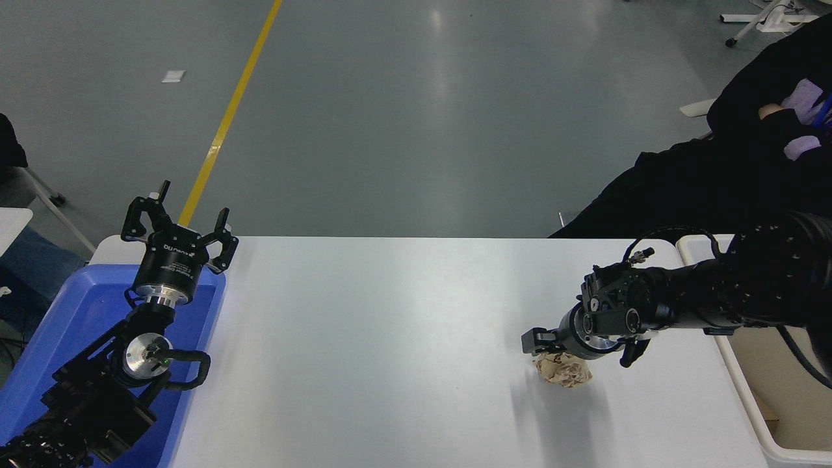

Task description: Pick up paper ball place in dustbin

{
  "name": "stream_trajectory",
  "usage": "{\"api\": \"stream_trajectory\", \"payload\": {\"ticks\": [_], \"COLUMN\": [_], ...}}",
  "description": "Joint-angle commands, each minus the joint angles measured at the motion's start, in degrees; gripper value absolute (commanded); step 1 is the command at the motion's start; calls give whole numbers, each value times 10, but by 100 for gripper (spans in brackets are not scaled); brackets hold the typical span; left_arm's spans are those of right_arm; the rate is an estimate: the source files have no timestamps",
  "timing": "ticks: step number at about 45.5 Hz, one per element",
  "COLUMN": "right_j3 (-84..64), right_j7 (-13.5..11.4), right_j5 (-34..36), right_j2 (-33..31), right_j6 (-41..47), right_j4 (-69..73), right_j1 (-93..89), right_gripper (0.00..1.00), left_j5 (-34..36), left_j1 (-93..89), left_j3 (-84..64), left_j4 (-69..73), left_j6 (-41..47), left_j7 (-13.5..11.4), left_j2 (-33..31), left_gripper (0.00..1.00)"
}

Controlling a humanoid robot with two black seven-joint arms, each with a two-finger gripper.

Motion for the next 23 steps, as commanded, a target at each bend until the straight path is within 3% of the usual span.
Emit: {"api": "stream_trajectory", "payload": {"ticks": [1, 9, 23], "right_j3": [2, 6, 4], "right_j7": [0, 0, 0], "right_j5": [2, 2, 4], "right_j2": [5, 7, 7], "right_j6": [0, -1, 0], "right_j4": [-22, -46, -44], "right_j1": [-29, -45, -50], "right_gripper": [100, 100, 78], "left_j5": [0, 0, 0], "left_j1": [0, 0, 0], "left_j3": [0, 0, 0], "left_j4": [0, 0, 0], "left_j6": [0, 0, 0], "left_j7": [0, 0, 0], "left_j2": [0, 0, 0], "left_gripper": [98, 98, 98]}}
